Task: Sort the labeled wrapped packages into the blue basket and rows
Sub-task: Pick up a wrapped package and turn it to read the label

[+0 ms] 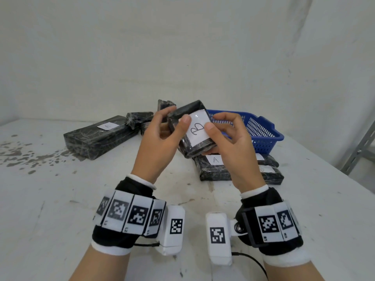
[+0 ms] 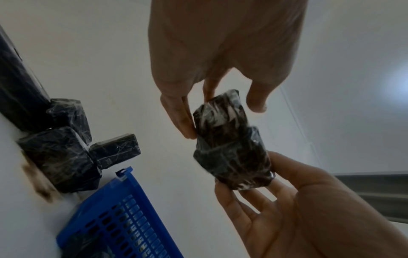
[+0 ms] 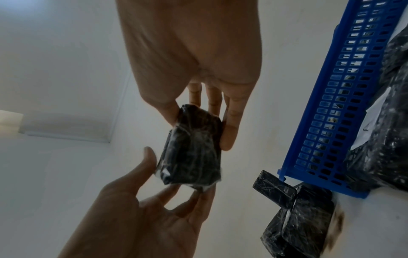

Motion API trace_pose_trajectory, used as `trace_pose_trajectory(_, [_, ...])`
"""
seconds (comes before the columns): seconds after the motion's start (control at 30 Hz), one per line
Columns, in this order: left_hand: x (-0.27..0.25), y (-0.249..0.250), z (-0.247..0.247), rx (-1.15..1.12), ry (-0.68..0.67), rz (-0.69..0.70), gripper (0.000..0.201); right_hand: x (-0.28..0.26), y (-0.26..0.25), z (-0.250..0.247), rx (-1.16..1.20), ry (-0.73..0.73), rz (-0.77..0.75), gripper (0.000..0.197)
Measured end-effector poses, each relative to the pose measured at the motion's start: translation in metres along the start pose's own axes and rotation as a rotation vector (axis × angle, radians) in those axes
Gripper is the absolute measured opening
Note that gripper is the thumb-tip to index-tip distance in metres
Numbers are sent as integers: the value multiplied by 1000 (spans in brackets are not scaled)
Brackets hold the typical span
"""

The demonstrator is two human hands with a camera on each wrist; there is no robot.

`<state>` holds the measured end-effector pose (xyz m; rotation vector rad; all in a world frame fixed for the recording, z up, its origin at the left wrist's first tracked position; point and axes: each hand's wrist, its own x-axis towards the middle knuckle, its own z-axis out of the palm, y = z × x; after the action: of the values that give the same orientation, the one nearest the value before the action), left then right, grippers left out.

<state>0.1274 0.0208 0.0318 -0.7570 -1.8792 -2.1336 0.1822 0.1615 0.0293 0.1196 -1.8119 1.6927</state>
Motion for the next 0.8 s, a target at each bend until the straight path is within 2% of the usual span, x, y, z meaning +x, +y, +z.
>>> trace_pose_trajectory(0.07, [1,-2,1,-9,33,-16,55,1,0,1,3,-12,5,25])
trace_pose_trajectory(0.17, [1,-2,0,-11,69,23,36,1,0,4,-2,-44,53,46])
trace_pose_trajectory(0.2, [1,-2,0,-2,62,43,31,1,1,5,-31,-57,48,47])
trace_pose_trajectory(0.3, [2,-2,-4,28,32,104,28,0,2,5,-115,-66,-13,31])
trace_pose_trajectory(0.4, [2,-3,-5,64,31,157,34,-1,0,3,-203,-79,-57,37])
trace_pose_trajectory(0.5, [2,-3,-5,29,15,162,37,-4,-6,4,-158,-133,-3,36])
trace_pose_trajectory(0.73, [-2,0,1,5,-43,147,41,2,-1,4,-25,-56,70,47])
trace_pose_trajectory(0.8, [-2,0,0,-25,-44,125,40,1,-1,3,-22,-49,51,31])
